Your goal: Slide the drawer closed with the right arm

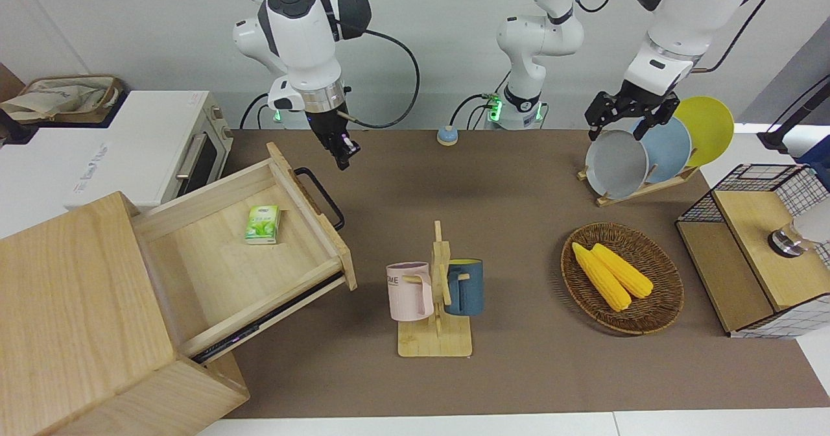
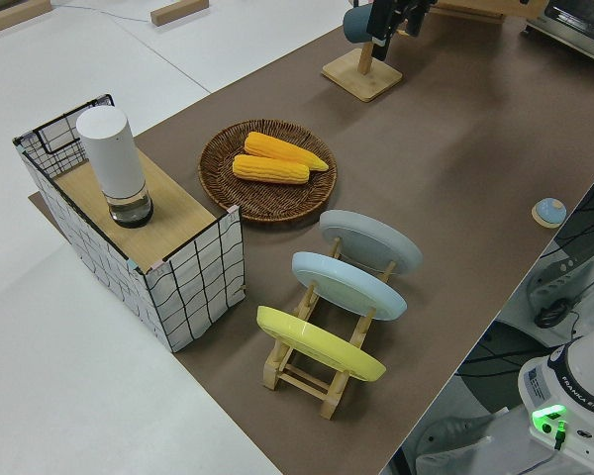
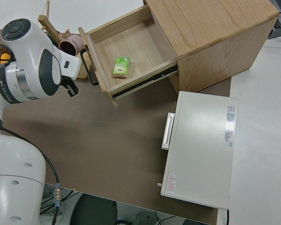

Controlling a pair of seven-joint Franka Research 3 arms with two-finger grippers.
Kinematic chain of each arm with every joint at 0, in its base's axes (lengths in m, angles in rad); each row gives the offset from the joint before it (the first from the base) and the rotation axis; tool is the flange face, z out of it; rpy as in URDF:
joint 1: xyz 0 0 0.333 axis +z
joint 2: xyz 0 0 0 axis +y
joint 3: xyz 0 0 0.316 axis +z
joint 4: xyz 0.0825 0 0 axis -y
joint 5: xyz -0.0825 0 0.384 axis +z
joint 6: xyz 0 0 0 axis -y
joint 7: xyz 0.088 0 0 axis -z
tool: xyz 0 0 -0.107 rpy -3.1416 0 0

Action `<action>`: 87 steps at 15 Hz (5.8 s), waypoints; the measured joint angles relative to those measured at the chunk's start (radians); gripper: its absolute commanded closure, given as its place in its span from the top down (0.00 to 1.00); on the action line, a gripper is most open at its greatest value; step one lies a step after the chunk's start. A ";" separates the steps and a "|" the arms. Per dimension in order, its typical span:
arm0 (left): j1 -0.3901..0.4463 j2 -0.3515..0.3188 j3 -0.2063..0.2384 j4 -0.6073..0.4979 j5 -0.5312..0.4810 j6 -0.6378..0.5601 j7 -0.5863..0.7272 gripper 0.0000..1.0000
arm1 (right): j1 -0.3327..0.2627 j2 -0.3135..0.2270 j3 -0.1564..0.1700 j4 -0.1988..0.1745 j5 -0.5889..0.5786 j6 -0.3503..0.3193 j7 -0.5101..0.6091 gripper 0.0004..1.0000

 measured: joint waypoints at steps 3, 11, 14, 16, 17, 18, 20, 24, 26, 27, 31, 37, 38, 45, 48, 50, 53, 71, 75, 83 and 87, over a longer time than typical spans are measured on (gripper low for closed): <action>0.000 0.000 0.000 0.000 0.000 0.000 0.000 1.00 | 0.000 0.030 -0.018 -0.001 0.008 0.024 0.027 0.00; 0.000 0.000 0.000 0.000 0.000 0.000 0.000 1.00 | 0.011 0.102 -0.020 0.004 0.009 0.098 0.088 0.00; 0.000 0.000 0.000 0.000 0.000 0.000 0.000 1.00 | 0.011 0.113 -0.022 0.005 0.004 0.104 0.090 0.00; 0.000 0.000 0.000 0.000 0.000 0.000 0.000 1.00 | 0.011 0.118 -0.026 0.006 -0.005 0.105 0.091 0.00; 0.000 0.000 0.000 0.000 0.000 0.000 0.000 1.00 | 0.011 0.119 -0.032 0.007 -0.008 0.105 0.091 0.00; 0.000 0.000 0.000 0.000 0.000 0.000 0.000 1.00 | 0.011 0.121 -0.040 0.007 -0.017 0.105 0.091 0.00; 0.000 0.000 0.000 0.000 0.000 0.000 0.000 1.00 | 0.011 0.124 -0.046 0.009 -0.039 0.106 0.091 0.00; 0.000 0.000 0.000 0.000 0.000 0.000 0.000 1.00 | 0.011 0.132 -0.051 0.017 -0.093 0.107 0.091 0.00; 0.000 0.000 0.000 0.000 0.000 0.000 0.000 1.00 | 0.011 0.134 -0.054 0.019 -0.107 0.107 0.091 0.00; 0.000 0.000 0.000 0.000 0.000 0.000 0.000 1.00 | 0.009 0.135 -0.056 0.020 -0.114 0.107 0.091 0.00; 0.000 0.000 0.000 0.000 0.000 0.000 0.000 1.00 | -0.021 0.143 -0.066 0.021 -0.152 0.107 0.062 0.00; 0.000 0.000 0.000 0.000 0.000 0.000 0.000 1.00 | -0.069 0.148 -0.099 0.027 -0.157 0.116 -0.045 0.00; 0.000 0.000 0.000 0.000 0.000 0.000 0.000 1.00 | -0.074 0.148 -0.109 0.029 -0.158 0.116 -0.065 0.00; 0.000 0.000 0.000 0.000 0.000 0.000 0.000 1.00 | -0.117 0.149 -0.159 0.031 -0.159 0.148 -0.183 0.00; 0.000 0.000 0.000 0.000 0.000 0.000 0.000 1.00 | -0.123 0.150 -0.188 0.031 -0.181 0.164 -0.207 0.00; 0.000 0.000 0.000 0.000 0.000 0.000 0.000 1.00 | -0.128 0.153 -0.219 0.031 -0.182 0.195 -0.237 0.00; 0.000 0.000 0.000 0.000 0.000 0.000 0.000 1.00 | -0.153 0.162 -0.243 0.031 -0.182 0.238 -0.271 0.00; 0.000 0.000 0.000 0.000 0.000 0.000 0.000 1.00 | -0.209 0.190 -0.263 0.086 -0.179 0.283 -0.365 0.00; 0.000 0.000 0.000 0.000 0.000 0.000 0.000 1.00 | -0.209 0.191 -0.253 0.099 -0.178 0.280 -0.394 0.00; 0.000 0.000 0.000 0.000 0.000 0.000 0.000 1.00 | -0.130 0.117 -0.211 0.161 -0.118 0.032 -0.619 0.14; 0.000 0.000 0.000 0.000 0.000 0.000 0.000 1.00 | -0.128 0.041 -0.214 0.160 -0.100 -0.105 -0.875 1.00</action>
